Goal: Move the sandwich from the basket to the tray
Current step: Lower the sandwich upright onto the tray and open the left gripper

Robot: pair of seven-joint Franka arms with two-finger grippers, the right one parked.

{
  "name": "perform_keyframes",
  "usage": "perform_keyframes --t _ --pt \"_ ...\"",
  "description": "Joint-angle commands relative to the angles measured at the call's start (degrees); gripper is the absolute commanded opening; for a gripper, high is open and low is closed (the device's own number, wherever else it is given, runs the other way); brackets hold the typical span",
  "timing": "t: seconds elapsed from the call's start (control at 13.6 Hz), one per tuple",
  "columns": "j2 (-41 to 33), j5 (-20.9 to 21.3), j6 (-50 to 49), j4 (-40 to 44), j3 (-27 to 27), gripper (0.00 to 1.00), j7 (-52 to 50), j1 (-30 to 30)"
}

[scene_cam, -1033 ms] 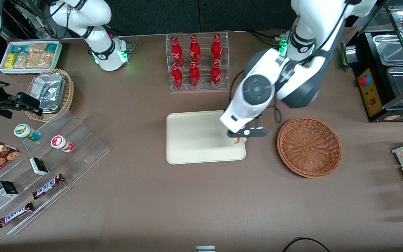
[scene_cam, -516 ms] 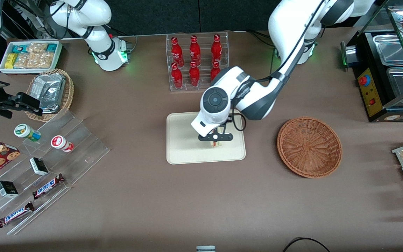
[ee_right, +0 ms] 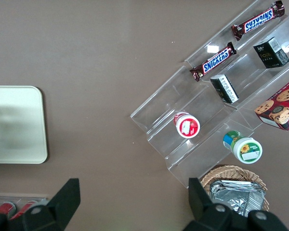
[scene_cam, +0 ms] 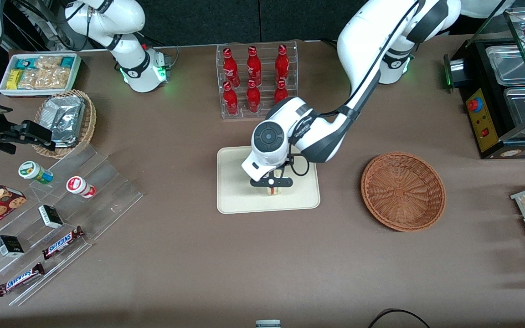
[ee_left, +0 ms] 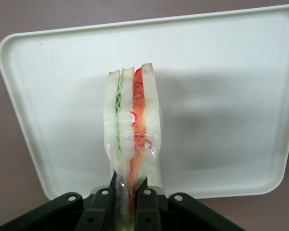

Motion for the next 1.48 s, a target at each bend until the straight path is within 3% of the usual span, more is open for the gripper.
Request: perform_keyframes --t 0.0,0.59,0.66,0.74,0.81,0.89,1.11,1.4 --pt "2.1 0.9 1.3 2.1 0.7 0.0 -2.2 -1.6" --pt "4.4 1.0 4.2 1.9 0.8 0.0 -3.3 -3.2" --pt "4.4 1.1 4.2 1.9 0.9 0.1 -3.4 -3.3" --pt "4.7 1.3 4.2 1.9 0.9 0.4 -4.1 -3.3" --pt "5.0 1.4 4.2 1.9 0.9 0.8 -4.3 -3.3" --pt "4.9 2.0 4.1 1.9 0.9 0.99 -4.3 -3.4" --pt "3.1 3.1 1.7 2.3 0.9 0.99 -6.1 -2.9" --pt "-4.8 2.3 -5.7 2.4 1.6 0.99 -6.4 0.5"
